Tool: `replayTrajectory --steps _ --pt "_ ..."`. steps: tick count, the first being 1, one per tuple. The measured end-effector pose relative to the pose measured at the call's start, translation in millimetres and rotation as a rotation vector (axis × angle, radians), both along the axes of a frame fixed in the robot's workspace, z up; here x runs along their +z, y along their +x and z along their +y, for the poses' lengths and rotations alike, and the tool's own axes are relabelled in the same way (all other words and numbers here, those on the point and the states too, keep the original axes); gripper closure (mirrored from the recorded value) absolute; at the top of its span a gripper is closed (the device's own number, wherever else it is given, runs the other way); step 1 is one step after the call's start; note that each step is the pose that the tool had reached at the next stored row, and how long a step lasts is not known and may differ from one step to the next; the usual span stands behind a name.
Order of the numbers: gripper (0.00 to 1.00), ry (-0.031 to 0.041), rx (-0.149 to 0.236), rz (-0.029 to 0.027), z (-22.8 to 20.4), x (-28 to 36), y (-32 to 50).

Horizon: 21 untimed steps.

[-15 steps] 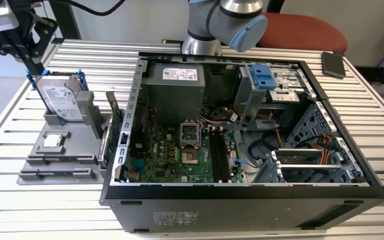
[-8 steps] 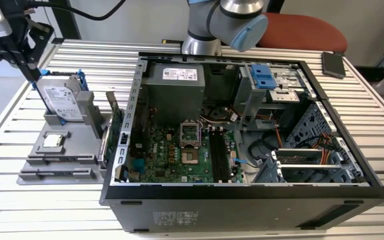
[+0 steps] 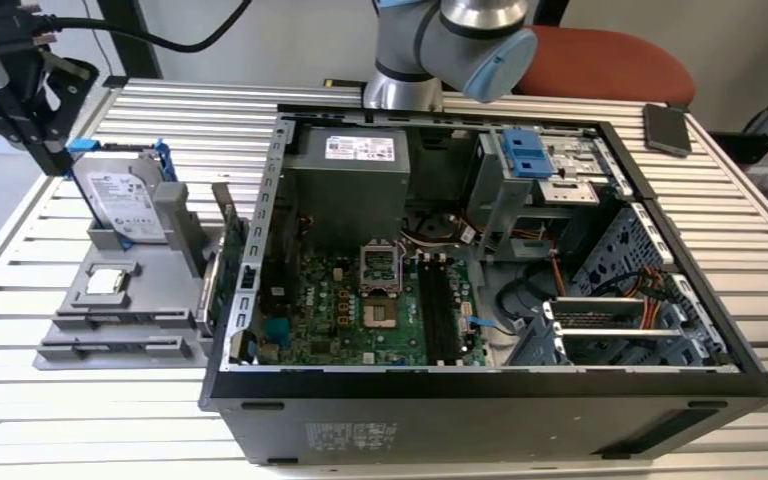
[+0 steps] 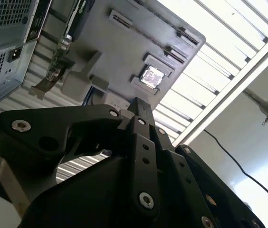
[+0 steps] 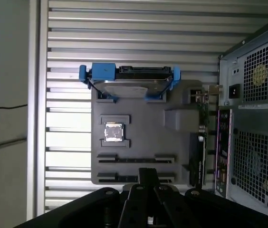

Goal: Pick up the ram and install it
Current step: 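Reach for the ram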

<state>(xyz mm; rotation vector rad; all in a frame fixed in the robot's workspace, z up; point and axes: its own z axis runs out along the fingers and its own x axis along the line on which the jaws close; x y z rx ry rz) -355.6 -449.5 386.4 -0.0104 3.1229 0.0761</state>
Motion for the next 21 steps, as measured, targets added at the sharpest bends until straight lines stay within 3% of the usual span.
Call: replayTrajectory --steps 9,21 --pt "1.00 0.0000 0.000 0.0002 -14.1 -2.2 -3.0" --pt "1.00 0.0000 0.000 0.0010 -28.1 -5.2 -6.4"
